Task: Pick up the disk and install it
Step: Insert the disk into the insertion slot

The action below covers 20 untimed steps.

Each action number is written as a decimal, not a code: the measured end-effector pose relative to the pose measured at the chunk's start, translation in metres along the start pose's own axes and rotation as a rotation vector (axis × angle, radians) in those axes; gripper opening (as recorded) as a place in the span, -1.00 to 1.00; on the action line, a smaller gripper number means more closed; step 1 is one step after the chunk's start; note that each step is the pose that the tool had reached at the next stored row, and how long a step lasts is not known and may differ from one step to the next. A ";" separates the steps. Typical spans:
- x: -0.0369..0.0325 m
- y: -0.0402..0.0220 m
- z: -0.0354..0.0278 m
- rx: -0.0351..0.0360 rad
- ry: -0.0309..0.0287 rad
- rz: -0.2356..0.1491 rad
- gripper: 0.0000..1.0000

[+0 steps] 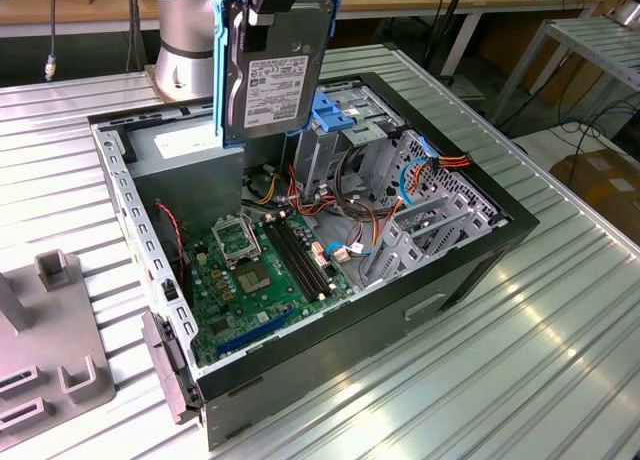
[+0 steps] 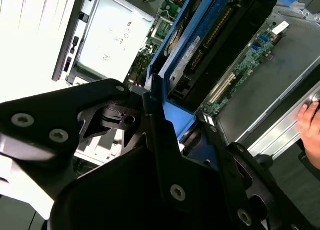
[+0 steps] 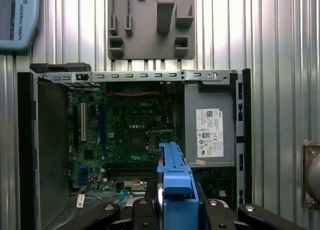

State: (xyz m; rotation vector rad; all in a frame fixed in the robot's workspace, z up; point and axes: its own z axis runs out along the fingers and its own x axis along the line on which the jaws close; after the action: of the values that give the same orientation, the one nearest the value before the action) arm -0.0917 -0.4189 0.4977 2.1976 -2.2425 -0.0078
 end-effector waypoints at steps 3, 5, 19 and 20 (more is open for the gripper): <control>-0.0001 -0.0072 0.0000 0.0001 0.0000 0.000 -0.25; -0.0002 -0.0099 0.0000 0.0000 0.0000 0.000 -0.25; 0.0076 -0.0155 0.0000 0.0001 -0.0001 0.000 -0.25; 0.0088 -0.0158 -0.0001 0.0000 0.0000 0.000 -0.25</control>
State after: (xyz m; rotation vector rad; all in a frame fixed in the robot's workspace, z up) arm -0.0761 -0.4281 0.4977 2.1976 -2.2426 -0.0078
